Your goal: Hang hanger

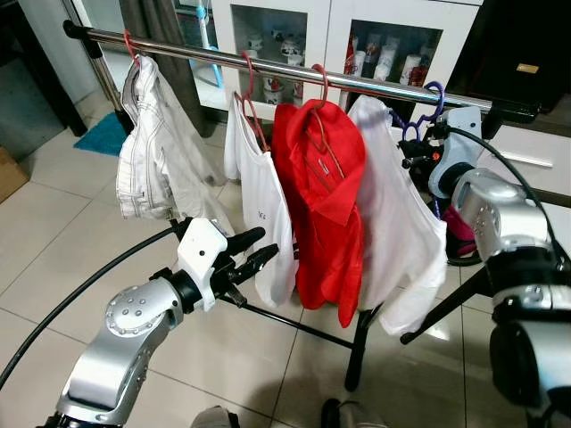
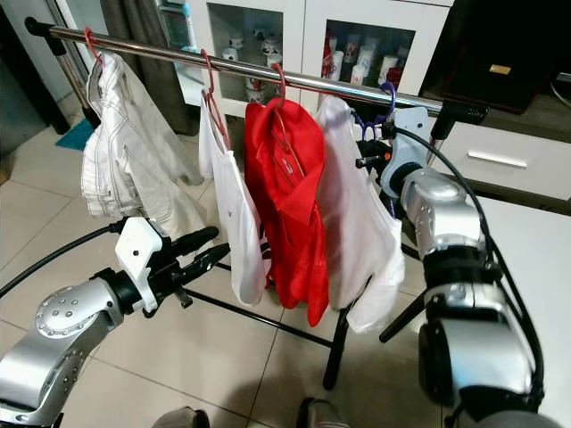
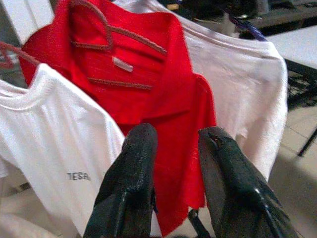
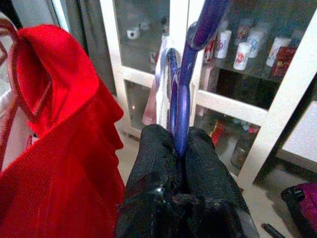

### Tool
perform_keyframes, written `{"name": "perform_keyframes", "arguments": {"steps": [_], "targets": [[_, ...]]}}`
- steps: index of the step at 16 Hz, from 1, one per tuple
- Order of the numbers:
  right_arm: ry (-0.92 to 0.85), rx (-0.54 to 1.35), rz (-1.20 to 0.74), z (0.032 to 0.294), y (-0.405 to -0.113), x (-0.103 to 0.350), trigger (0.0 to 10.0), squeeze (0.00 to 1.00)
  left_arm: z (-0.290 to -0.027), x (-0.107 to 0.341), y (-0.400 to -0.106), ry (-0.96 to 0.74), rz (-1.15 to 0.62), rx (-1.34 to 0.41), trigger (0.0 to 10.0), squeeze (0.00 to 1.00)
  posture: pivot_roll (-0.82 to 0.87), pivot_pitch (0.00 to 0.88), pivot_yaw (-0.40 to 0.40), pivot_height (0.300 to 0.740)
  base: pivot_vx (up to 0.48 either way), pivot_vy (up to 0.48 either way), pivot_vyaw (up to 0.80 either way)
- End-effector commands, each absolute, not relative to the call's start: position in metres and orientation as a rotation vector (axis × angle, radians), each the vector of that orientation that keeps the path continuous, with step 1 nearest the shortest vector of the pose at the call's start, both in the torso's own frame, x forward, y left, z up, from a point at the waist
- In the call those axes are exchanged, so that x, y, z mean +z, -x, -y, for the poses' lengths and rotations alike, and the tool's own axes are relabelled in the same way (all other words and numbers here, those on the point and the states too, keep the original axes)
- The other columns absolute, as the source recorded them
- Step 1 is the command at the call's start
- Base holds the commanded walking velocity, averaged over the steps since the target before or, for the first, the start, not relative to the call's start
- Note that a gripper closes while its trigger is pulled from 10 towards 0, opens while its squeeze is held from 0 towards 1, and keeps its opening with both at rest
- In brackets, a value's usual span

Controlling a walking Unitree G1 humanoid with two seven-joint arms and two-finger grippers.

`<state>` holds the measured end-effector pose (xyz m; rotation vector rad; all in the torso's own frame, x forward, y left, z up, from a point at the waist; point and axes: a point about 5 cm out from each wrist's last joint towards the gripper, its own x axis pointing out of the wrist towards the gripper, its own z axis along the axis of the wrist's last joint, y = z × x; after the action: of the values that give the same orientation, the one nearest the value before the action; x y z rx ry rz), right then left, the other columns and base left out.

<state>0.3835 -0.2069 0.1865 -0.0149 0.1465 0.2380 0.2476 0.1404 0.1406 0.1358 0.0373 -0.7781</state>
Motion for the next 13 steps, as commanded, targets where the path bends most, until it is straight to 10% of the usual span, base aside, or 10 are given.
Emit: {"name": "perform_keyframes", "arguments": {"steps": [1, 13], "targets": [[0.012, 0.229, -0.089, 0.207, -0.383, 0.198, 0.0, 0.00, -0.145, 0.141, -0.249, -0.140, -0.030, -0.739, 10.0, 0.00, -0.03, 0.076, 0.041, 0.740, 0.000, 0.000, 0.00], [0.119, 0.165, 0.039, 0.183, -0.332, 0.194, 0.0, 0.00, -0.148, 0.127, -0.243, -0.083, -0.069, -0.603, 10.0, 0.00, -0.04, 0.085, 0.021, 0.740, 0.000, 0.000, 0.00]]}}
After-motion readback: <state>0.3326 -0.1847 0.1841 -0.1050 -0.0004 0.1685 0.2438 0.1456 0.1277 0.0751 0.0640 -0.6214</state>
